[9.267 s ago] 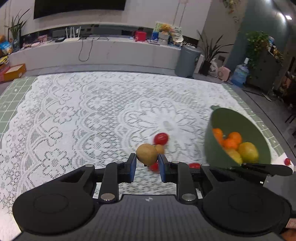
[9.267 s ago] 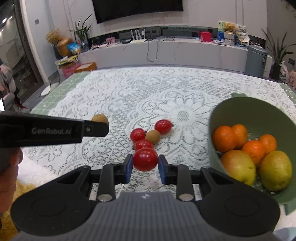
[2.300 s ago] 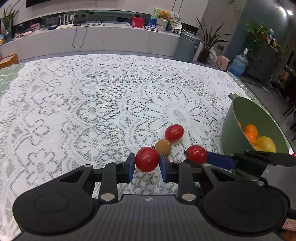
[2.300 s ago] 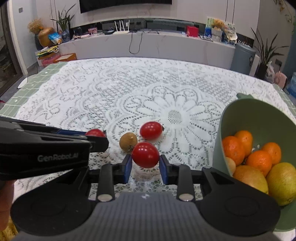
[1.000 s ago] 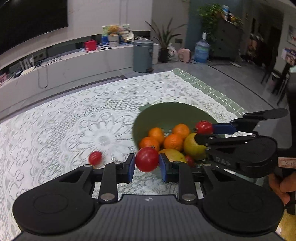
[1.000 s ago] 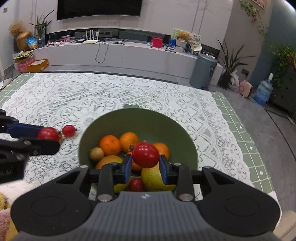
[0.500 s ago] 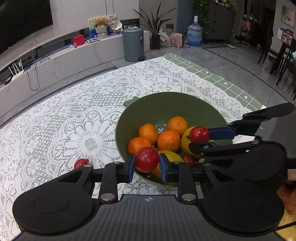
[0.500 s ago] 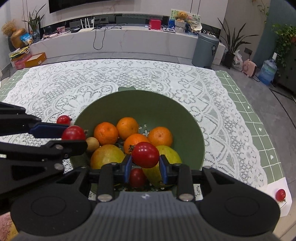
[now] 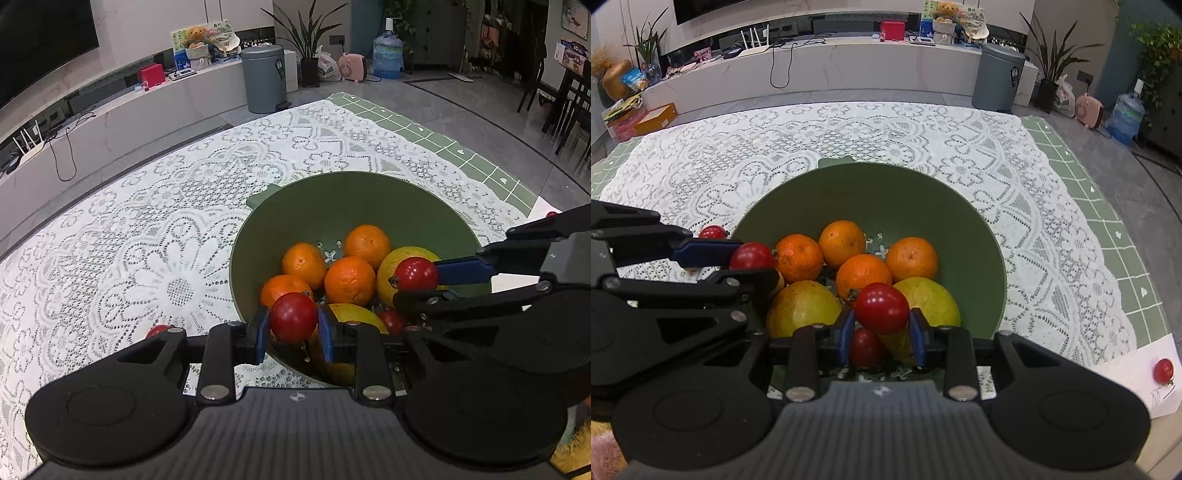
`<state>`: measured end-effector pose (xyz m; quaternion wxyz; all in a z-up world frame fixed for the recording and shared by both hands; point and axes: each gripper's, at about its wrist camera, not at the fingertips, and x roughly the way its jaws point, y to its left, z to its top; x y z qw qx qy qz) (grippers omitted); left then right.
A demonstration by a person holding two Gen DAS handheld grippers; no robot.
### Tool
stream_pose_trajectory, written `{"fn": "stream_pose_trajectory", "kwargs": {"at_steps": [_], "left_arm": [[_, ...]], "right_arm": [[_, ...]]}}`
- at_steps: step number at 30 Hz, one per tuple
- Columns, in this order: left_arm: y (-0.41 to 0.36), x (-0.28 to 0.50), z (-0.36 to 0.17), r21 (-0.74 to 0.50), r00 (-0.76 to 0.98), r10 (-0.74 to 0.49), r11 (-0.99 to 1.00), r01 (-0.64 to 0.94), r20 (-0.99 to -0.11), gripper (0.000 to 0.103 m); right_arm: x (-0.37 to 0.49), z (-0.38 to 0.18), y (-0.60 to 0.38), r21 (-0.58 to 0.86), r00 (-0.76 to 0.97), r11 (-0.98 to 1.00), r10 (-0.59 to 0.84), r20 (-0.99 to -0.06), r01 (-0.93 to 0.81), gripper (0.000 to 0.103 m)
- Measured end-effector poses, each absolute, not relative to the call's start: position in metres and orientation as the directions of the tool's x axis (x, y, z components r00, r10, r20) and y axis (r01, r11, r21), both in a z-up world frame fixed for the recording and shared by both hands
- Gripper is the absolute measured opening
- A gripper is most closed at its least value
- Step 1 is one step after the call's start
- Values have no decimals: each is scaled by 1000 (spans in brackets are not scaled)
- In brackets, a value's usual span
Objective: Organize fruits
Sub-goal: 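Lower both tomatoes into the colander and open both tools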
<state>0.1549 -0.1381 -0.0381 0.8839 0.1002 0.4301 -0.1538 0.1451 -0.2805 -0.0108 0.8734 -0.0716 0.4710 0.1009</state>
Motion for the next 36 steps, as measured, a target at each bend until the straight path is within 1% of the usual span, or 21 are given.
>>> {"fn": "stream_pose_trajectory", "kwargs": {"at_steps": [7, 13, 16, 17, 20, 23, 27, 28, 29, 30, 31, 32, 33, 36], "left_arm": [[-139, 160, -43, 40, 574, -185, 933, 358, -798, 31], [-137, 161, -45, 26, 573, -194, 935, 353, -796, 32], [-136, 161, -45, 25, 574, -194, 937, 350, -795, 33], [-136, 161, -44, 27, 577, -190, 938, 346, -794, 36], [-135, 159, -42, 29, 586, -185, 941, 336, -789, 36], [-134, 158, -39, 30, 593, -181, 944, 328, -785, 36], [-132, 155, -33, 38, 607, -172, 947, 318, -776, 36], [-131, 154, -30, 38, 612, -169, 950, 309, -773, 38], [-130, 153, -28, 46, 620, -153, 955, 293, -770, 43], [-128, 152, -26, 56, 631, -137, 960, 275, -764, 45], [-125, 151, -24, 54, 638, -134, 962, 266, -758, 56], [-121, 150, -21, 37, 643, -145, 965, 261, -752, 66], [-117, 149, -19, 17, 645, -158, 966, 257, -748, 67], [-109, 143, -12, -3, 651, -161, 972, 236, -742, 67]], "right_arm": [[144, -12, -276, -57, 541, 965, 93, -836, -255, 30], [144, -12, -276, -53, 542, 966, 96, -835, -252, 30], [144, -12, -277, -52, 542, 967, 96, -835, -251, 30], [144, -12, -277, -50, 543, 967, 98, -834, -251, 30], [143, -11, -278, -43, 550, 968, 103, -829, -247, 30], [141, -9, -279, -39, 560, 968, 110, -821, -249, 32], [138, -7, -280, -38, 578, 970, 111, -808, -241, 41], [137, -7, -281, -37, 581, 971, 112, -807, -238, 43], [137, -6, -281, -36, 581, 971, 113, -806, -238, 45], [137, -6, -281, -35, 580, 970, 116, -806, -241, 50], [137, -6, -280, -34, 578, 968, 119, -808, -248, 59], [136, -6, -279, -30, 574, 965, 130, -809, -261, 64], [135, -5, -277, -28, 575, 960, 144, -805, -280, 70], [130, -3, -270, -65, 589, 949, 137, -797, -309, 72]]}}
